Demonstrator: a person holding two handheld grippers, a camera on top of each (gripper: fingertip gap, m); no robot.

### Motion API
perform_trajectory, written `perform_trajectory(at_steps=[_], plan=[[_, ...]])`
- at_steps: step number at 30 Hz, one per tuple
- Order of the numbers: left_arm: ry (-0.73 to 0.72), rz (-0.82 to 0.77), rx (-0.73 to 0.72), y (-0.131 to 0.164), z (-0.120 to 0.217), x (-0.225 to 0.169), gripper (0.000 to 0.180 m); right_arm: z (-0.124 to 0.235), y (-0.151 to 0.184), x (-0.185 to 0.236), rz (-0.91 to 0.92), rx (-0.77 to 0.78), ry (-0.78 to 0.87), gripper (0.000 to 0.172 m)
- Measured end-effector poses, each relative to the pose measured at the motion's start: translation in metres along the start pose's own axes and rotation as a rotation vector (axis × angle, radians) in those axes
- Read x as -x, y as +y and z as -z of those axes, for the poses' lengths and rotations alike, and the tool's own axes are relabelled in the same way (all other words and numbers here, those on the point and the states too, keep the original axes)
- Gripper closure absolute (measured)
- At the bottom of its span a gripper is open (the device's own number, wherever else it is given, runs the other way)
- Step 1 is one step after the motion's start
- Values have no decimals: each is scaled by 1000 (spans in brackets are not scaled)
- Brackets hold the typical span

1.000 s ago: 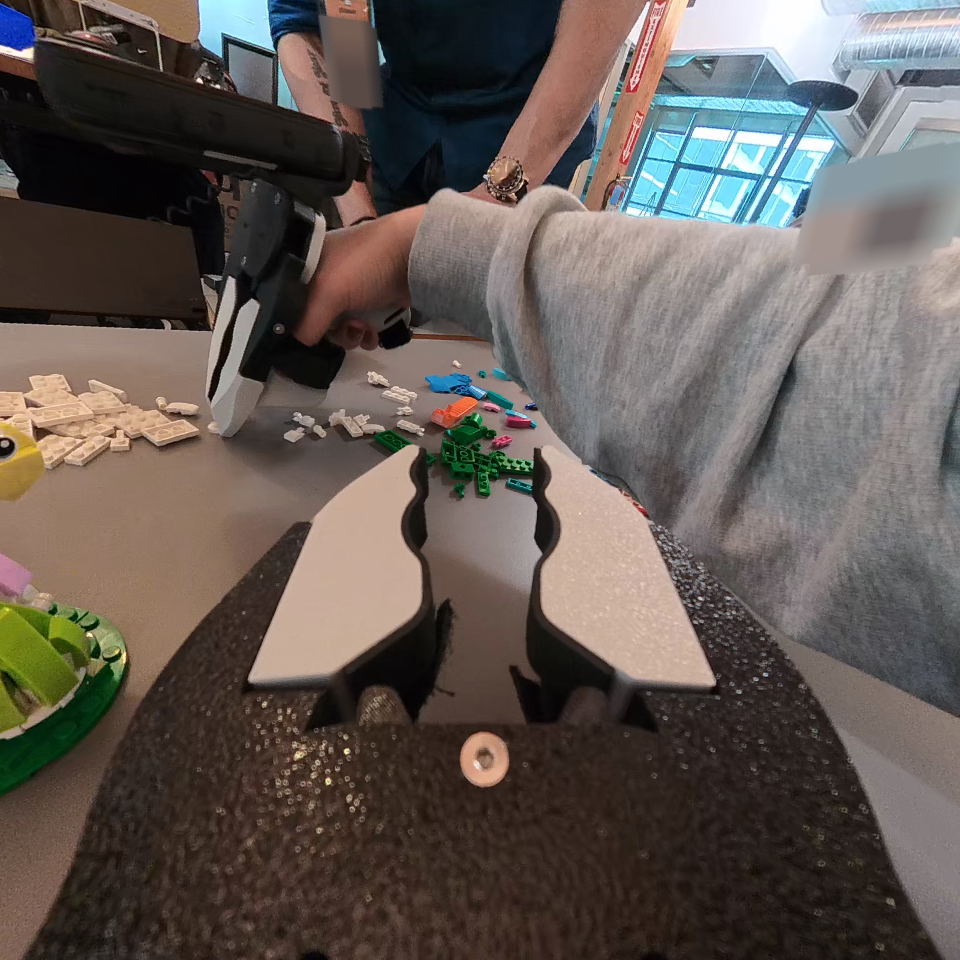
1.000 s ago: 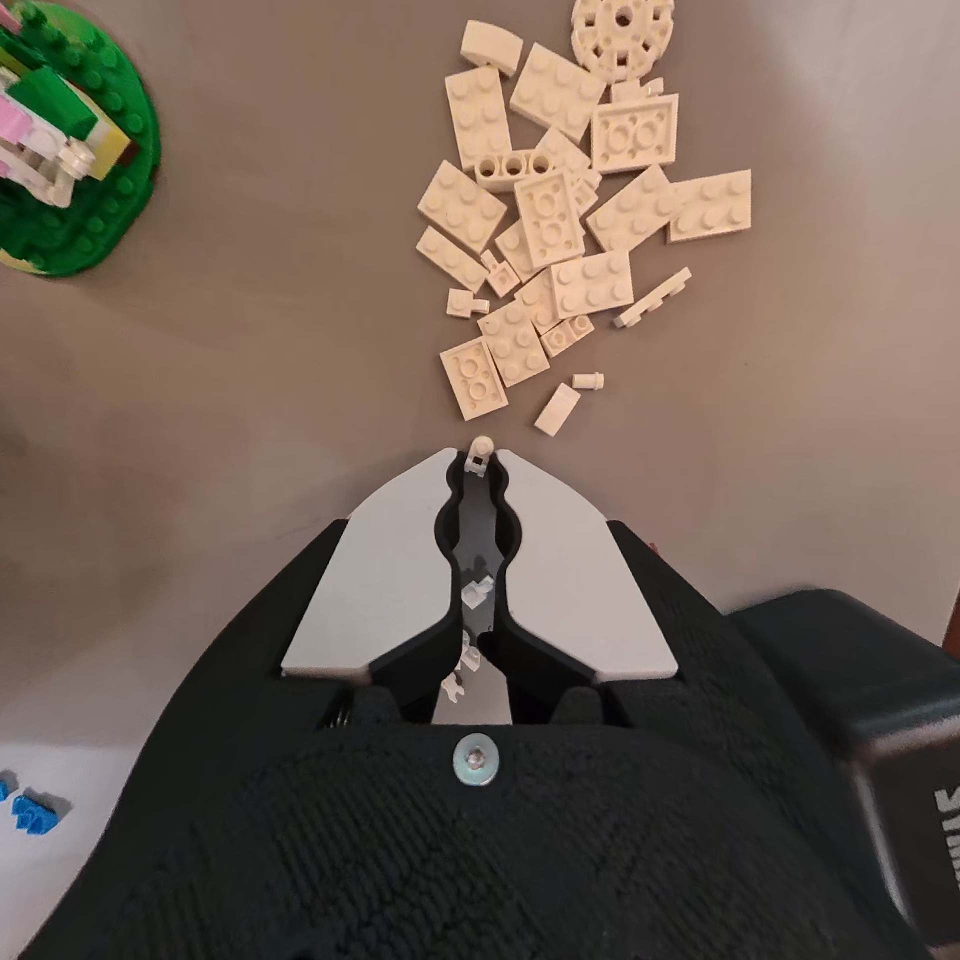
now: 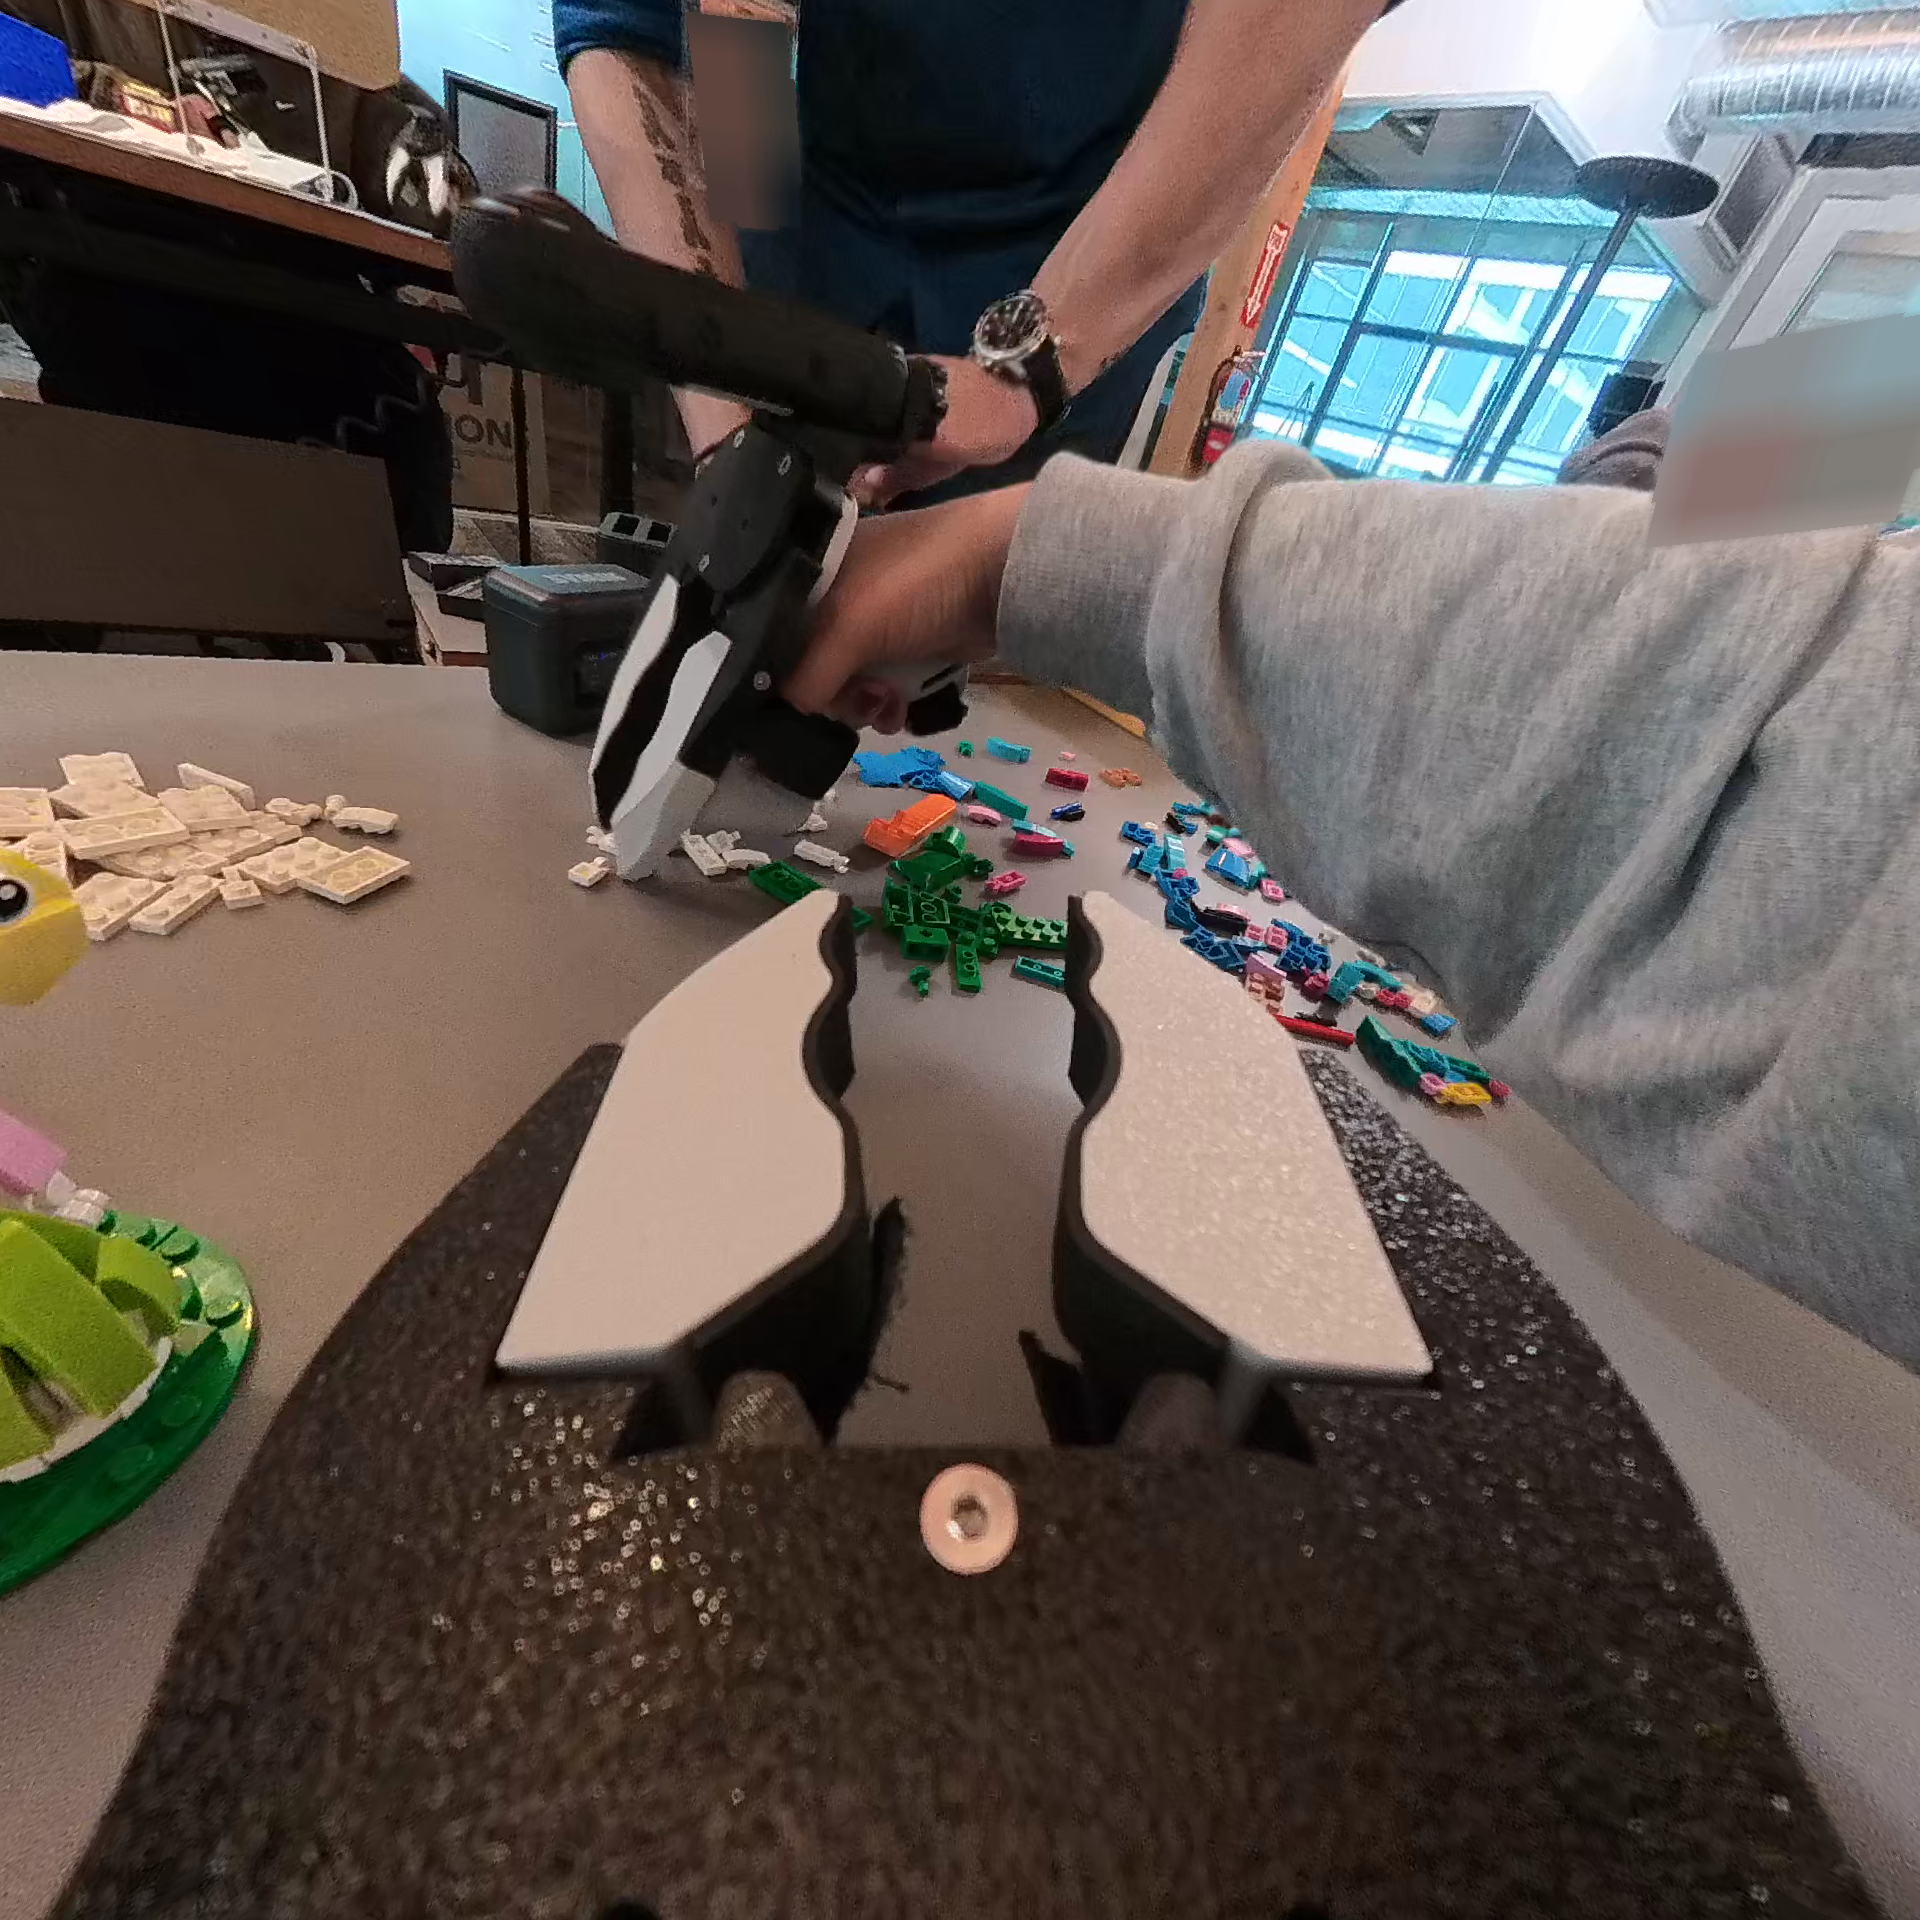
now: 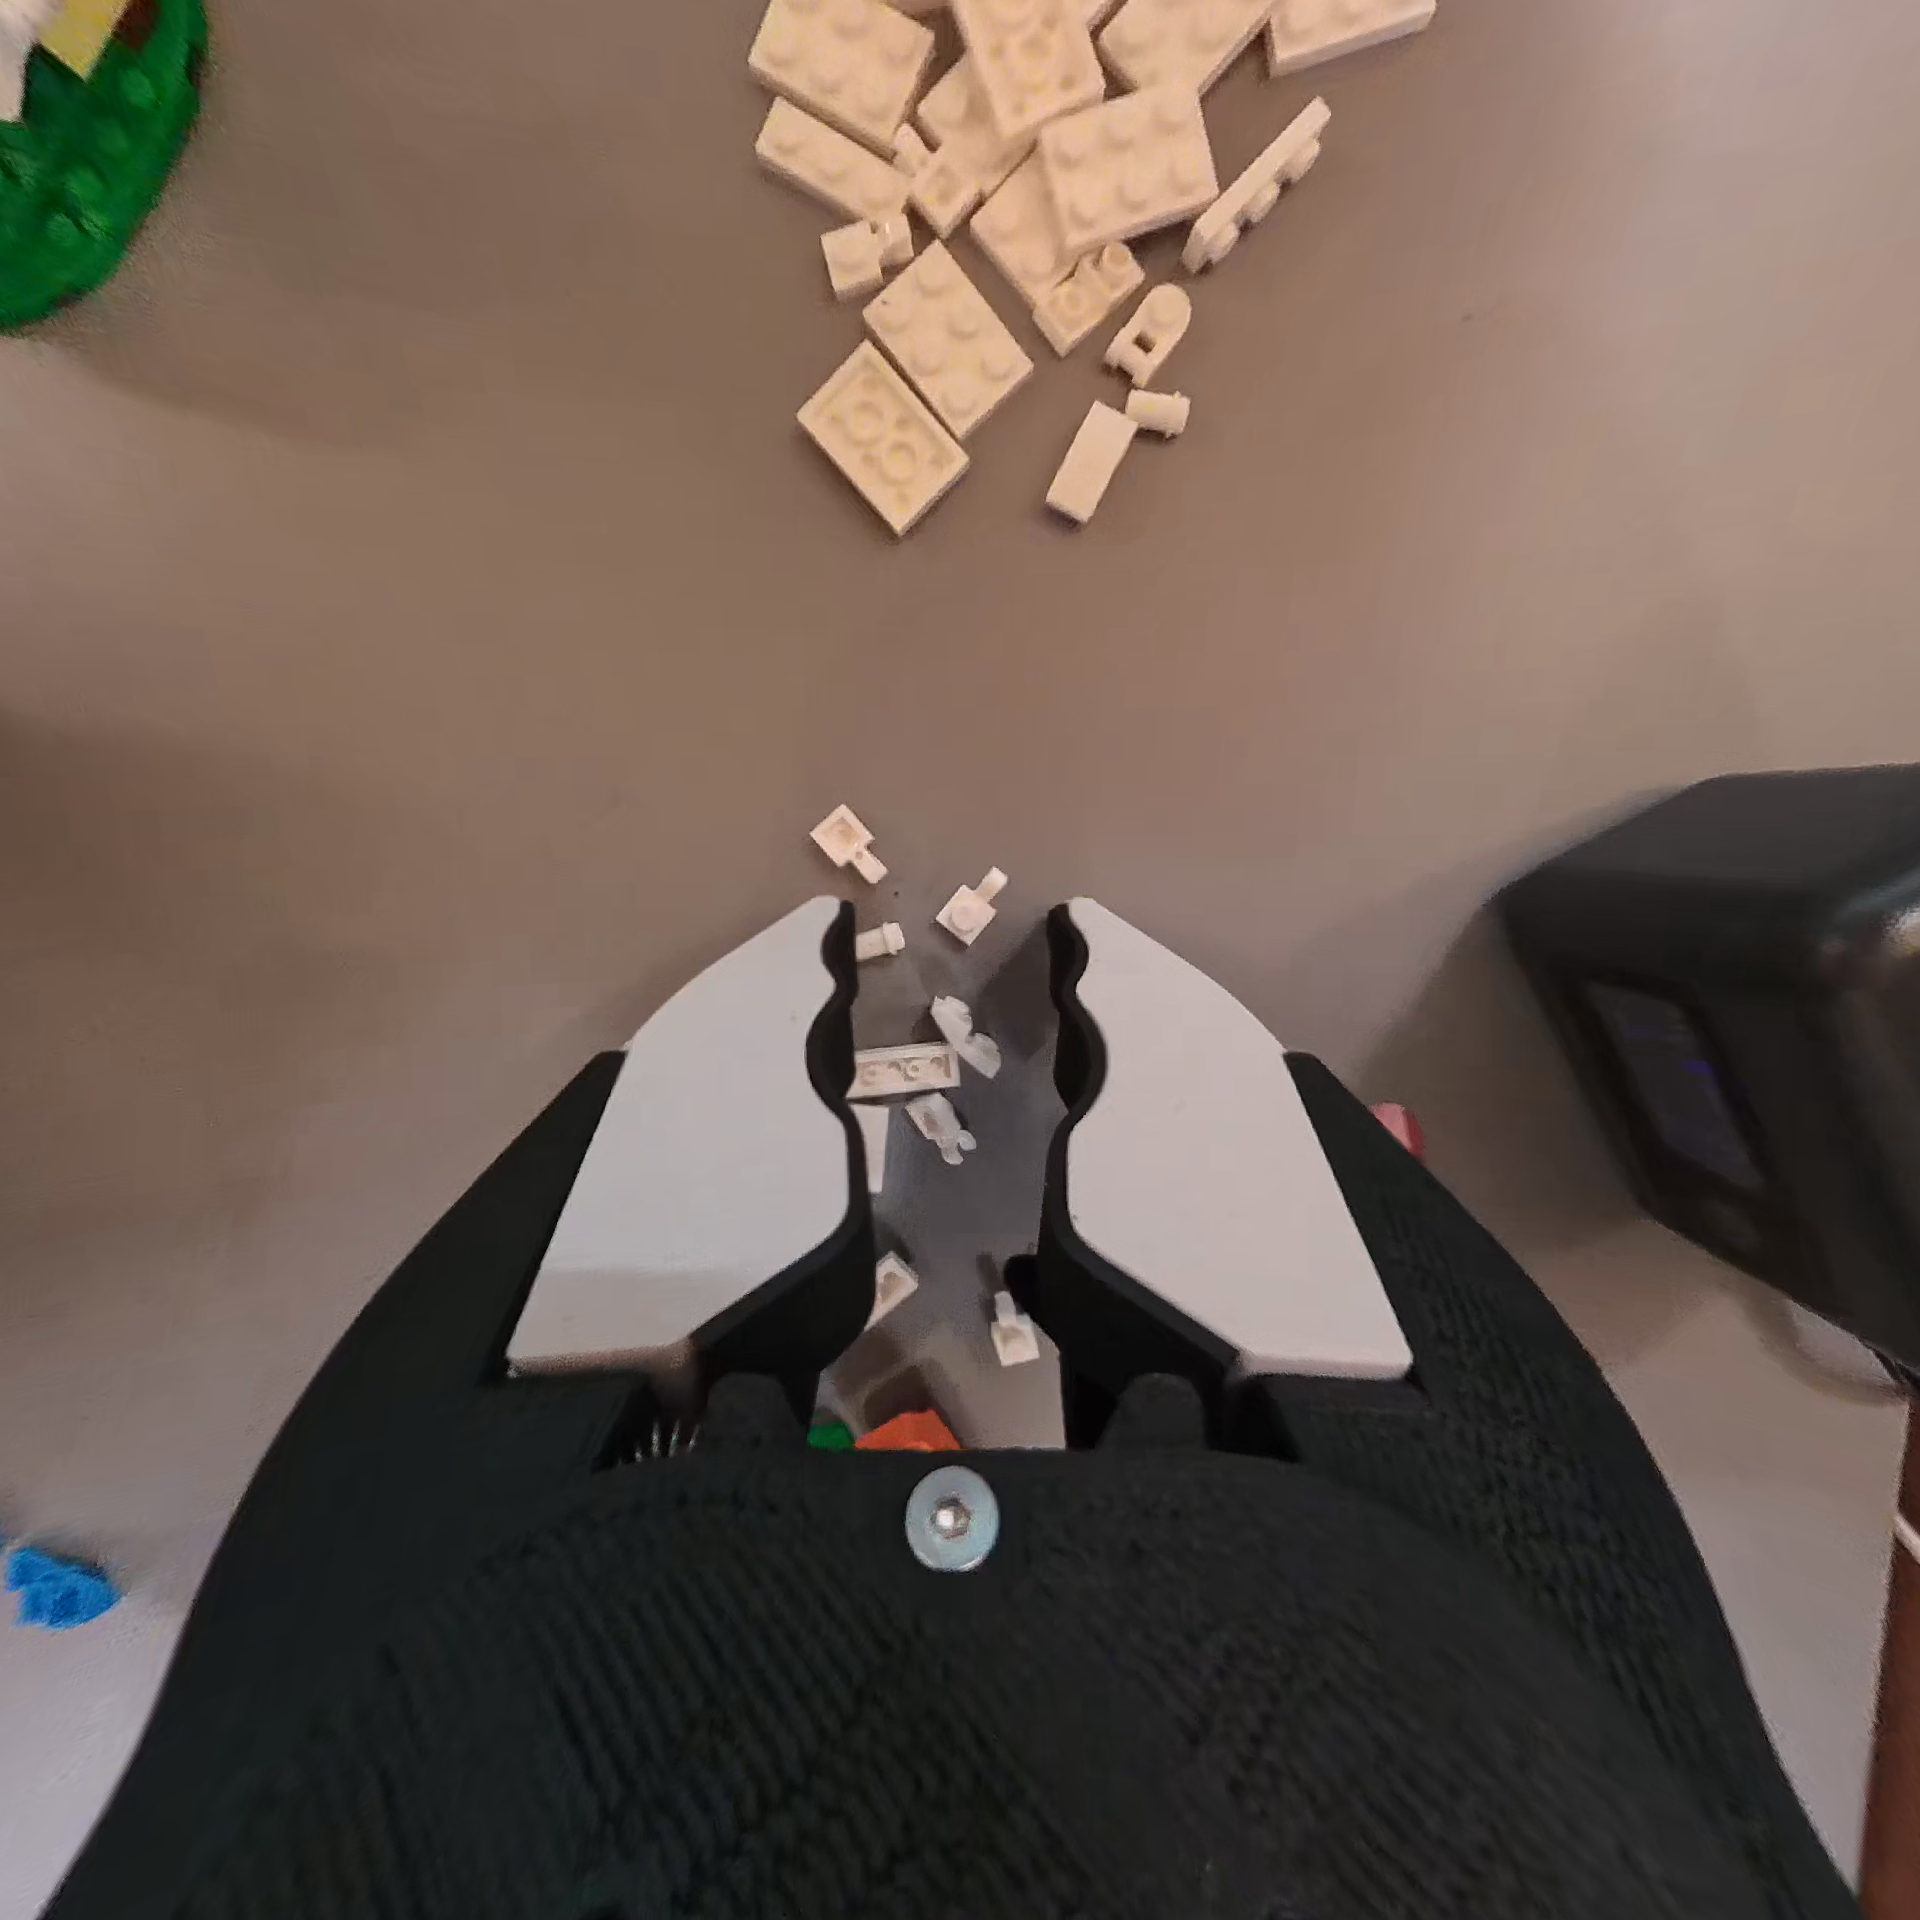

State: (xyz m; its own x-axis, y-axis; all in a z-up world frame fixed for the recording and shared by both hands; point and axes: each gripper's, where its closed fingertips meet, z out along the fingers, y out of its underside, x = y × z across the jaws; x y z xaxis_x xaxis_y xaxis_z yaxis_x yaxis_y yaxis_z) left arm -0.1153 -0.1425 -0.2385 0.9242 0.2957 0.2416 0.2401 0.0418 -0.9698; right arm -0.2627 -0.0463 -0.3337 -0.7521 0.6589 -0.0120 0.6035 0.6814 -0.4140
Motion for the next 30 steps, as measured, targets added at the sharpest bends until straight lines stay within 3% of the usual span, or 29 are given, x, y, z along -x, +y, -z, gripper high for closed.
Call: perform_trajectory(at_steps=[4,8,13,19,24,25,27,28,30], plan=[[1,-1,1,0,0,0,142,-2,-4,-1,-63,-50,-13,141],[2,1,1,0,0,0,142,-1,-2,1,-42,-35,-15,162],[1,-1,0,0,0,0,142,0,-5,-2,-8,-25,-2,163],[2,-2,0,0,0,0,142,-2,-70,-21,-3,-176,85,163],[7,-1,-1,0,0,-1,142,-22,-100,-30,-5,-163,103,163],[9,-3,-2,0,0,-2,142,-25,-101,-27,-11,-153,82,163],[11,-2,-2,0,0,-3,142,-27,-97,-18,11,-125,24,135],[11,0,-2,0,0,-2,142,-25,-93,-13,26,-118,-1,130],[11,5,-3,0,0,-2,142,-17,-79,0,50,-92,-63,130]])
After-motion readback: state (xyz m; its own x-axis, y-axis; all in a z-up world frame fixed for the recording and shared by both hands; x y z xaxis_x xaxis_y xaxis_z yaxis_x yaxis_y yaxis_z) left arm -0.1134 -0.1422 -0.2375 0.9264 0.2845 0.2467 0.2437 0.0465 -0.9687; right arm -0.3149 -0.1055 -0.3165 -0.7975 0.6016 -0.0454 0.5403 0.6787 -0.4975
